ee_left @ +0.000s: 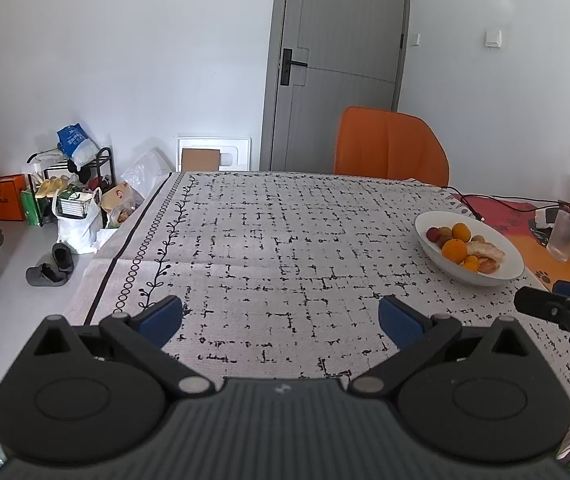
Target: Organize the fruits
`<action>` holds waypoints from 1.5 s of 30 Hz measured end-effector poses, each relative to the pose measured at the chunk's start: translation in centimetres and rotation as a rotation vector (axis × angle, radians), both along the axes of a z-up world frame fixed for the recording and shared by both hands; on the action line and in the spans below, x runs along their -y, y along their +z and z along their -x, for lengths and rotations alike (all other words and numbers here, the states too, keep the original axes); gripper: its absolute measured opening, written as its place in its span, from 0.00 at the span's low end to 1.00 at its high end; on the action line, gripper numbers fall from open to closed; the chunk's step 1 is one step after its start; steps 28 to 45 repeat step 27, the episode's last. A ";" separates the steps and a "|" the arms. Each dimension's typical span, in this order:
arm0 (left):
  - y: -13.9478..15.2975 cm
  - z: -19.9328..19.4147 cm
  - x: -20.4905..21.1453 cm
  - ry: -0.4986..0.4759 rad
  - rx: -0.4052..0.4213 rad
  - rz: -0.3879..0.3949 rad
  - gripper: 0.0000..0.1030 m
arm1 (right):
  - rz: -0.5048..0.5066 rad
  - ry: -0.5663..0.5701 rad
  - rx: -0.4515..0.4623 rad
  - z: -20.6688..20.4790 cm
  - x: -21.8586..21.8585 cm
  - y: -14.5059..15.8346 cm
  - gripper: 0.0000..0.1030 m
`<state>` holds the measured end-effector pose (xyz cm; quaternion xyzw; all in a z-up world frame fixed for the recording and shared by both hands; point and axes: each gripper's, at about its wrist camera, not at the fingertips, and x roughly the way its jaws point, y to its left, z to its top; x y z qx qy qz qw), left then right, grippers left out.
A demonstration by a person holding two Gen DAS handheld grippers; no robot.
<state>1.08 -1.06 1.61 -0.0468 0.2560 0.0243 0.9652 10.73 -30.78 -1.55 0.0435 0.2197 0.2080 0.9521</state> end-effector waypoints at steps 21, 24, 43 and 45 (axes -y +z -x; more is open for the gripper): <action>-0.2 0.0 0.2 -0.003 0.006 -0.006 1.00 | 0.001 -0.001 0.000 -0.1 0.0 0.0 1.00; -0.2 0.1 0.3 -0.002 0.007 -0.007 1.00 | 0.002 -0.002 -0.003 -0.1 0.0 0.0 1.00; -0.2 0.1 0.3 -0.006 0.005 -0.007 1.00 | 0.006 -0.004 -0.003 -0.2 -0.1 -0.1 1.00; -0.2 0.1 0.3 -0.006 0.005 -0.007 1.00 | 0.006 -0.004 -0.003 -0.2 -0.1 -0.1 1.00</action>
